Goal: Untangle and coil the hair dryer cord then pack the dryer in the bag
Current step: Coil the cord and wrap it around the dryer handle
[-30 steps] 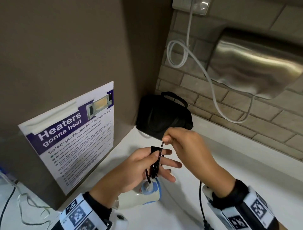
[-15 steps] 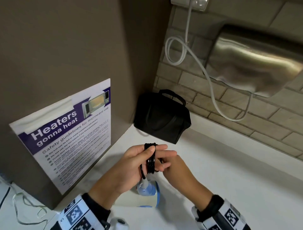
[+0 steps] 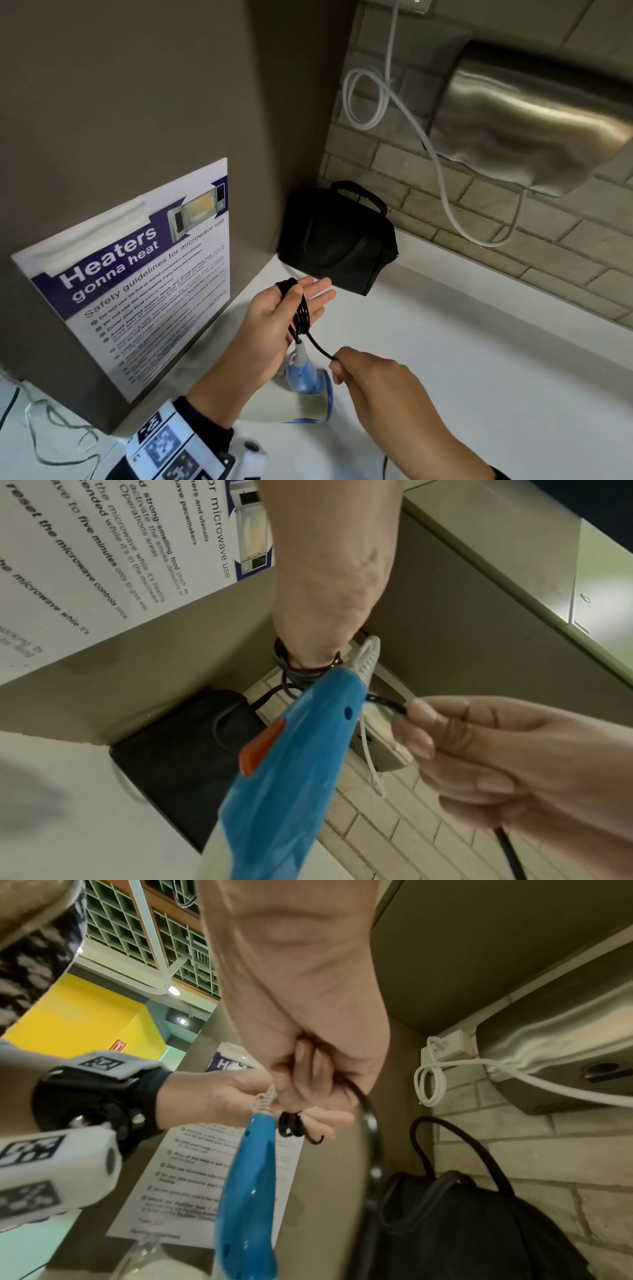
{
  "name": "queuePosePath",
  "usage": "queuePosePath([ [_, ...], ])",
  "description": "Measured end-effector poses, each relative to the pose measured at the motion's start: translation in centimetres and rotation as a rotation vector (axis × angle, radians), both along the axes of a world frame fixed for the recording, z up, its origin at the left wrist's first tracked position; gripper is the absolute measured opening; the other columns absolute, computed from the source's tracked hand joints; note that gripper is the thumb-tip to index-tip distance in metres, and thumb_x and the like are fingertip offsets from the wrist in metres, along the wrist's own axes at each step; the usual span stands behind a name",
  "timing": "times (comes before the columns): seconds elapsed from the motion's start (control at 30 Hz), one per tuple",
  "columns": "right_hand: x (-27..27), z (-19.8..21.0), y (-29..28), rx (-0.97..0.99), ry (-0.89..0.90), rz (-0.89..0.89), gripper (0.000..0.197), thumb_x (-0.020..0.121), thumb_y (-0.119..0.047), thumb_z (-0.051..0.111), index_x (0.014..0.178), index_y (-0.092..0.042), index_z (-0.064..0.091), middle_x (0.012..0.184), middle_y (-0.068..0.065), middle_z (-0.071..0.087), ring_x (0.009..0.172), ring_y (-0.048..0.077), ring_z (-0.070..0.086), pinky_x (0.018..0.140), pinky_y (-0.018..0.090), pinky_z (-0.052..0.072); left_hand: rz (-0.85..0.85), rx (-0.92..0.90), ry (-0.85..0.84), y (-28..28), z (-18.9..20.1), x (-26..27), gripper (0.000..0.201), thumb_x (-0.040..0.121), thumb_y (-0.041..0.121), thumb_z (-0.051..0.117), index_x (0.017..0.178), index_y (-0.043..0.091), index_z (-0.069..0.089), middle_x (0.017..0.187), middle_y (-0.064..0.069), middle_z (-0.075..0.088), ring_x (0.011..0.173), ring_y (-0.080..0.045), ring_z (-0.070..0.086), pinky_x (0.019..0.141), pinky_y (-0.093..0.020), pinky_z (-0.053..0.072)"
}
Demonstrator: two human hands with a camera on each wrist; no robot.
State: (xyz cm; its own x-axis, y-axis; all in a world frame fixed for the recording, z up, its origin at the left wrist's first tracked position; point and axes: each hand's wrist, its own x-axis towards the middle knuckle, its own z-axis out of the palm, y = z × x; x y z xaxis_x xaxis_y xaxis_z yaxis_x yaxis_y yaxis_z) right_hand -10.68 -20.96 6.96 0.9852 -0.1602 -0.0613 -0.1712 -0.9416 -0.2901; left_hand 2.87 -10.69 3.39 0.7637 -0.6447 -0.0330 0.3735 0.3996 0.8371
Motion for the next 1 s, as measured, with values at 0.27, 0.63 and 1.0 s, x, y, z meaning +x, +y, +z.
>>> queuePosePath([
  [0.27, 3.3, 3.4, -3.5, 0.18, -0.132, 0.142, 0.023, 0.096, -0.025, 0.049, 0.077, -0.019, 0.061, 0.062, -0.03, 0.055, 0.059, 0.002, 0.049, 0.055, 0.011, 0.034, -0.078, 0.244, -0.154, -0.5, 0.1, 0.0, 0.029, 0.103, 0.014, 0.035, 0.124, 0.004, 0.052, 0.108, -0.009, 0.073, 0.103, -0.023, 0.069, 0.103, -0.041, 0.045],
  [0.63, 7.1, 3.2, -4.1, 0.222, -0.154, 0.105, 0.019, 0.09, -0.025, 0.057, 0.073, -0.022, 0.065, 0.064, -0.013, 0.063, 0.058, -0.001, 0.056, 0.06, 0.019, 0.045, -0.356, 0.185, -0.146, 1.2, 1.1, -0.5, 0.033, 0.102, 0.019, 0.03, 0.102, 0.001, 0.058, 0.076, -0.014, 0.073, 0.061, -0.024, 0.067, 0.083, -0.041, 0.053],
  [1.0, 7.7, 0.7, -5.1, 0.524, -0.184, 0.058, 0.027, 0.093, -0.024, 0.056, 0.067, -0.033, 0.056, 0.061, -0.019, 0.06, 0.06, -0.002, 0.053, 0.062, 0.011, 0.041, -0.513, 0.017, -0.006, 1.0, 1.3, -1.1, 0.034, 0.096, 0.024, 0.04, 0.088, 0.008, 0.069, 0.048, 0.001, 0.048, 0.052, -0.017, 0.044, 0.08, -0.04, 0.055],
])
